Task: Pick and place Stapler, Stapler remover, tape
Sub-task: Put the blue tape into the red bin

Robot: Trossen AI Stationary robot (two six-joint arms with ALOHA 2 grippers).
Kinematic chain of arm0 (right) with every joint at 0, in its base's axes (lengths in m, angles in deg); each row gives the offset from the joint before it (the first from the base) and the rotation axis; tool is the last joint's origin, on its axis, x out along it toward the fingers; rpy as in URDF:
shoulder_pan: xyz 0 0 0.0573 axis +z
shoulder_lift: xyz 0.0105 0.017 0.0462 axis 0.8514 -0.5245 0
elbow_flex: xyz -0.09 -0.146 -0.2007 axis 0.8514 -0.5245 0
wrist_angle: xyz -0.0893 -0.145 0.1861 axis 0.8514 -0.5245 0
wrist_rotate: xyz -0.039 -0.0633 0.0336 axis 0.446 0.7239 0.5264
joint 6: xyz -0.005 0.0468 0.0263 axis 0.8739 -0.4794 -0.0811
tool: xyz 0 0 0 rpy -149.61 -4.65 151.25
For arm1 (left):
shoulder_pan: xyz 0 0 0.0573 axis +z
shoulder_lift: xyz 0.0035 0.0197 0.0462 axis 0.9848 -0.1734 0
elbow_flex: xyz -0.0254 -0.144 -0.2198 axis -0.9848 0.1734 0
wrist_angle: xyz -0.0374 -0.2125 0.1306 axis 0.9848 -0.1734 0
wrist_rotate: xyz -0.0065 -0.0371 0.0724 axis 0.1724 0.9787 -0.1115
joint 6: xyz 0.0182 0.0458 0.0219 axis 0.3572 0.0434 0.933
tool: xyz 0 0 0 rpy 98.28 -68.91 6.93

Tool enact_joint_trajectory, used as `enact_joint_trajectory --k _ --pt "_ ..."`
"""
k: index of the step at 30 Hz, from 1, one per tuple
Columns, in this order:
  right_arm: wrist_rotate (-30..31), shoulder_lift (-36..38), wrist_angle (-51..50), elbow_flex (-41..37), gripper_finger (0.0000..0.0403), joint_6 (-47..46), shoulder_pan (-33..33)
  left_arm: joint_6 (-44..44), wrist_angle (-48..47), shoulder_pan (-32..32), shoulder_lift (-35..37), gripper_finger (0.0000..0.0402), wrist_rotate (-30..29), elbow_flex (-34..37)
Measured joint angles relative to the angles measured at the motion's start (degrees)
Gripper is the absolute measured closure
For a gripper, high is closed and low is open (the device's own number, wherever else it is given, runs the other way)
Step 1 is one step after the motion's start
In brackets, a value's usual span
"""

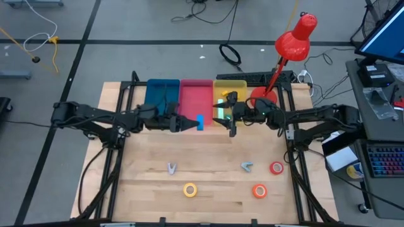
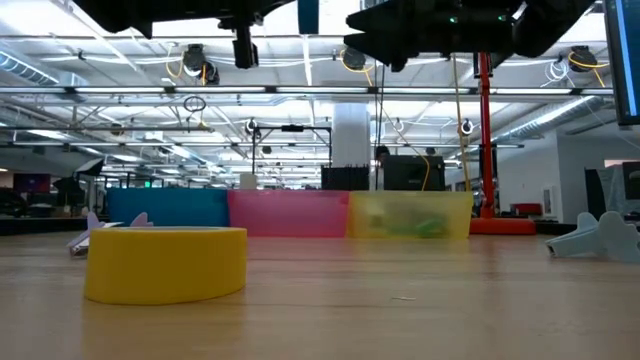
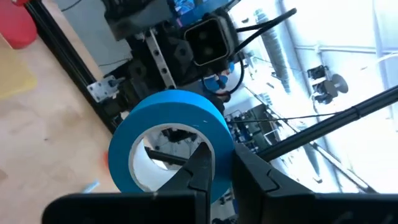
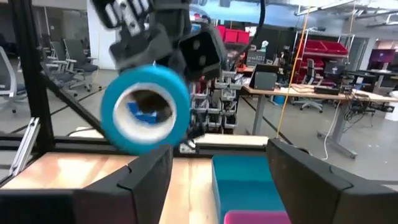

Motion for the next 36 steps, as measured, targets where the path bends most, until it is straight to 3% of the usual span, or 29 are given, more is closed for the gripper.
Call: enact_joint_trajectory --k 15,26,36 --pt "-2.96 -0.93 -2.86 3.2 0.0148 -0.12 0.64 -0.66 4.5 1.34 -1.93 0.0367 0.25 0.0" --pt "-3.19 -8.63 0.08 7.59 0.0149 -2.08 0.74 -0.44 4.24 1.66 -1.93 0.0367 0.14 0.0" --pt "-3.88 -9.61 -0.35 9.69 0.0152 -2.06 0.78 0.52 3.95 1.27 -1.77 0.0367 0.28 0.0"
